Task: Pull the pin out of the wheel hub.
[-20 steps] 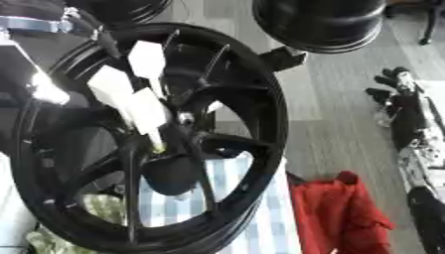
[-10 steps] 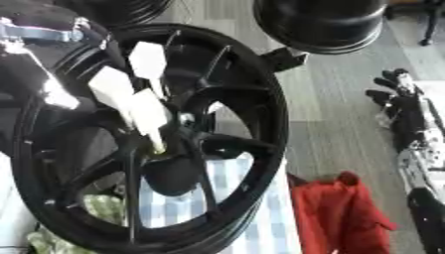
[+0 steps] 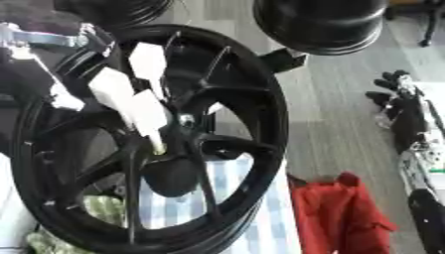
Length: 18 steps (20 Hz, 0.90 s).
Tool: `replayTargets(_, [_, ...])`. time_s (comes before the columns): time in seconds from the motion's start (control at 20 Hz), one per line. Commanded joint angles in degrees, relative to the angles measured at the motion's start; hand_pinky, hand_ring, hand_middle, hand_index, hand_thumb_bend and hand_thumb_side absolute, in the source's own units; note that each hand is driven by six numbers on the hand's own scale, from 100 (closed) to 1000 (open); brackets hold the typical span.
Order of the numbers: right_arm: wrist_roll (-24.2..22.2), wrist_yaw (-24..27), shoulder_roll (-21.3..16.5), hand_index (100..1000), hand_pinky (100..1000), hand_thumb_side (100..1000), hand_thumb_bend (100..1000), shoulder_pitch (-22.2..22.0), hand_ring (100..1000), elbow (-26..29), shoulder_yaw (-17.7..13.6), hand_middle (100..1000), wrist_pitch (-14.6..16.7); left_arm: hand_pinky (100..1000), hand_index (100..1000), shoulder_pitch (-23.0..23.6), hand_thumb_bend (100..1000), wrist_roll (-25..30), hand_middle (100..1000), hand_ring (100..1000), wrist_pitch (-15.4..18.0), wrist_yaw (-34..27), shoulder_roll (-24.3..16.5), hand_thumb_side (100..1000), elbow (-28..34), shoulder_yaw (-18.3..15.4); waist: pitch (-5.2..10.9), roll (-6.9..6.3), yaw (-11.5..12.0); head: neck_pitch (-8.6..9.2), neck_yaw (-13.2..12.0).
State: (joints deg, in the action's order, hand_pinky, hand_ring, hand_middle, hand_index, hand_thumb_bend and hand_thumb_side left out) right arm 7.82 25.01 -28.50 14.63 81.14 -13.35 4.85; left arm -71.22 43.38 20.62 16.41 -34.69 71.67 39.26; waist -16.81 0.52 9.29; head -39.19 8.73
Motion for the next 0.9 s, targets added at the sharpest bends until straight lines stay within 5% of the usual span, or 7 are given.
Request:
replayTargets(0.05, [-0.07,-0.17,-2.14,802,897,782,100,0.66,688,0.42,-0.17,734,0.13,829,765,-1.34,313,8.58,693,804,8.08,-0.91,-0.66,318,0.60,-0.17,0.84,-0.04,-0.07,0.41,-0.11])
replayTargets(0.35, [0.08,-0.23,-2.15,802,897,782,100,0.66,686,0.37,-0.10,734,0.02,784,588,-1.29,237,8.58,578,721,6.62,-2.63,-0.92,128,1.36,0.19,0.86,-0.11,-0.08,0.25,-0.23])
replayTargets(0.65, [0.07,-0.21,-2.19,802,897,784,100,0.64,685,0.38,0.01,734,-0.03,744,510,-1.26,100,8.58,520,665,4.04,-3.91,-1.18,158,2.09,-0.14,0.91,-0.13,-0.04,0.27,-0.25])
replayTargets(0.9, [0.04,-0.31,-2.18,803,897,785,100,0.52,685,0.32,0.06,734,-0.11,721,459,-1.37,100,8.58,489,628,1.50,-5.15,-2.04,174,3.82,-1.72,0.93,-0.14,0.10,0.11,-0.26])
